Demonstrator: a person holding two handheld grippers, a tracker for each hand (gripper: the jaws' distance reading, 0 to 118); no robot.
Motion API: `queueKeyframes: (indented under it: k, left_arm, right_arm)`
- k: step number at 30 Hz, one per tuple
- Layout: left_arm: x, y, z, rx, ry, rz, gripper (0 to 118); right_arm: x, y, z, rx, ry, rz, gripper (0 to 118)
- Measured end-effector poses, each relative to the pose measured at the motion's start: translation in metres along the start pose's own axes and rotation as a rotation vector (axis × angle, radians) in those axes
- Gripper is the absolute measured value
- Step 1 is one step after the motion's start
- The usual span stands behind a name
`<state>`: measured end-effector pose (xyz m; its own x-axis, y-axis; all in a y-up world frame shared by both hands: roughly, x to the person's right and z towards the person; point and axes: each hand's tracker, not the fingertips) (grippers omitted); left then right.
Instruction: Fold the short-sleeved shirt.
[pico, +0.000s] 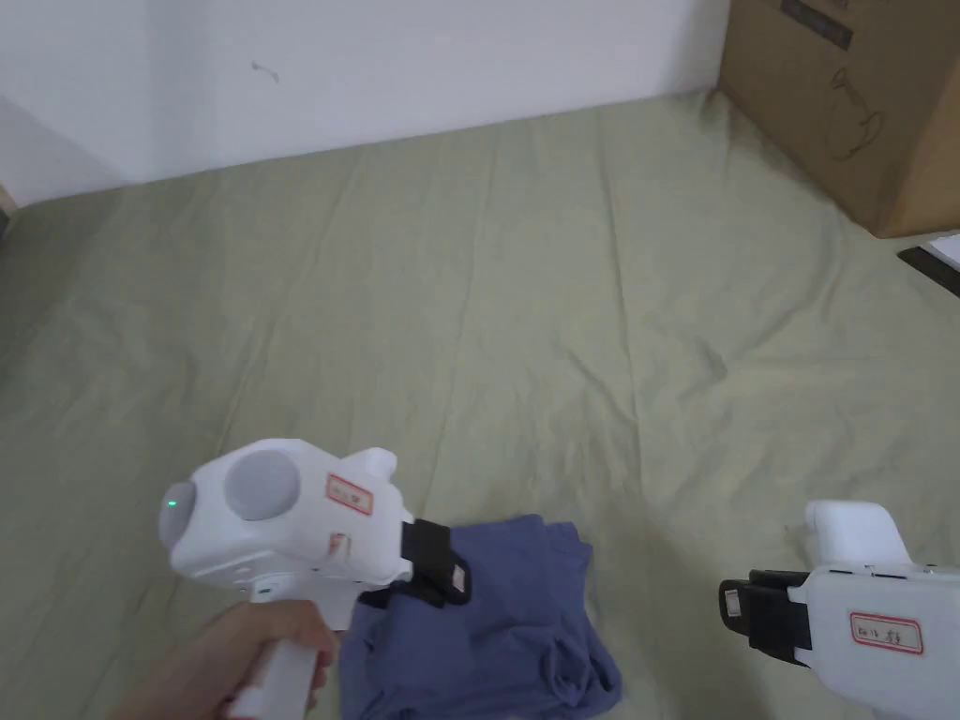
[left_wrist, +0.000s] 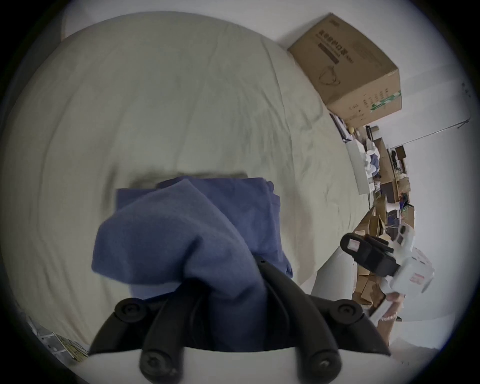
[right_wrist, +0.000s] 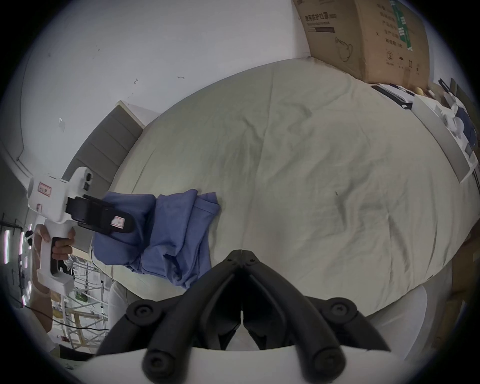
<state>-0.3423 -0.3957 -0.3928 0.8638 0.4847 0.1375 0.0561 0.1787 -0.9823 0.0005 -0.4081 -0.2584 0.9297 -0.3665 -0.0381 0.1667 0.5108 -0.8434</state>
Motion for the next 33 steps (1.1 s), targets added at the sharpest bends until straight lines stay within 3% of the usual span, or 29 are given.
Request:
queueKeyframes:
  k: [2,4,8,9,11,16,18,20,21,22,23,24,30,33]
  left_arm:
    - [0.012,0.004,-0.013,-0.015,-0.027,-0.01,12]
    - [0.018,0.006,-0.021,-0.027,-0.073,-0.007,24]
    - [0.039,0.004,-0.025,-0.052,-0.143,-0.054,96]
    - [0.042,0.003,-0.024,-0.058,-0.171,-0.068,104]
    - [0.053,0.002,-0.015,-0.049,-0.212,-0.111,107]
    - [0.036,0.002,0.018,0.065,-0.14,-0.015,106]
    - [0.02,0.001,0.03,0.098,-0.122,0.031,101]
    - [0.003,-0.003,0.036,0.124,-0.067,0.066,85]
    - [-0.005,-0.007,0.036,0.142,-0.041,0.079,85]
    - [-0.008,-0.007,0.032,0.137,-0.014,0.071,56]
    - [-0.013,-0.009,0.025,0.121,0.018,0.076,12]
    - [-0.017,-0.011,0.018,0.104,0.021,0.085,3]
    - [0.001,-0.015,-0.022,0.037,-0.15,0.074,2]
    - [0.016,-0.007,-0.05,-0.003,-0.134,0.044,1]
  right_arm:
    - [0.007,-0.003,0.001,-0.004,-0.012,-0.016,0]
    - [0.015,-0.006,0.002,-0.006,-0.029,-0.037,0]
    - [0.025,-0.011,0.005,-0.009,-0.039,-0.068,0]
    - [0.026,-0.011,0.005,-0.009,-0.039,-0.071,0]
    - [0.026,-0.012,0.005,-0.012,-0.04,-0.074,0]
    - [0.024,-0.013,0.005,-0.012,-0.029,-0.068,0]
    - [0.023,-0.012,0.004,-0.011,-0.02,-0.064,0]
    - [0.023,-0.012,0.003,-0.011,-0.015,-0.062,0]
    - [0.023,-0.012,0.003,-0.013,-0.013,-0.06,0]
    - [0.023,-0.013,0.002,-0.013,-0.012,-0.058,0]
    - [0.023,-0.013,0.002,-0.013,-0.012,-0.059,0]
    - [0.024,-0.013,0.001,-0.014,-0.01,-0.06,0]
    - [0.03,-0.014,-0.003,-0.021,-0.006,-0.077,0]
    - [0.032,-0.015,-0.003,-0.026,-0.011,-0.079,0]
